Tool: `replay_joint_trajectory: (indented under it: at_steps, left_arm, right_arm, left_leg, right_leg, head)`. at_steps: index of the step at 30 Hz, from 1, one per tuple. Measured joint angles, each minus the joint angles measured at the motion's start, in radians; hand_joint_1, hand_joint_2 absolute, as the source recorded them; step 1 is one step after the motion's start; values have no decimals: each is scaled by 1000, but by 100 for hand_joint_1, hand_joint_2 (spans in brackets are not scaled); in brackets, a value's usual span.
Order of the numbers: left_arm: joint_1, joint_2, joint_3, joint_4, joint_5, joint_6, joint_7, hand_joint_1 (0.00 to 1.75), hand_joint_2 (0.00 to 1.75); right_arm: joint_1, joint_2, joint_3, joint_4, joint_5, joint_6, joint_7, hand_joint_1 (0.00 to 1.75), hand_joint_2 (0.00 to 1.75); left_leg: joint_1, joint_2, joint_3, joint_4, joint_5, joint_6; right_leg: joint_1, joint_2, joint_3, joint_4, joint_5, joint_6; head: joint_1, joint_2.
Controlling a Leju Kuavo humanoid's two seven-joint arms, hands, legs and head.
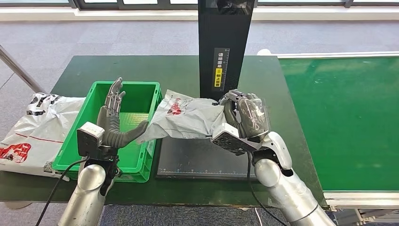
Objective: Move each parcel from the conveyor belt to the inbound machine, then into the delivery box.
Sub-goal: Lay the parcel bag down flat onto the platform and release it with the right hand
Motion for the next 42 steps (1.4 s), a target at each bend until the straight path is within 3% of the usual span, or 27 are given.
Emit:
replay_joint_trajectory:
  at_steps: [11,42]
  left_arm:
    - [-11,-4,-7,6,0,4,6,0,175]
    - [-3,-31,-15,-19,-37,-2,30,0,175]
  right_arm:
    - [-103,79,93,114,-18,42,-3,175,175]
    - [-152,195,227,307,-34,86,-22,175,175]
  left_leg:
    - [0,1,0,0,1,-1]
    - [0,0,0,0,1,-1]
  right_leg:
    - [1,0,-1,0,0,-1]
    - [1,1,-1,0,1,-1]
  head:
    - [0,0]
    - [0,0]
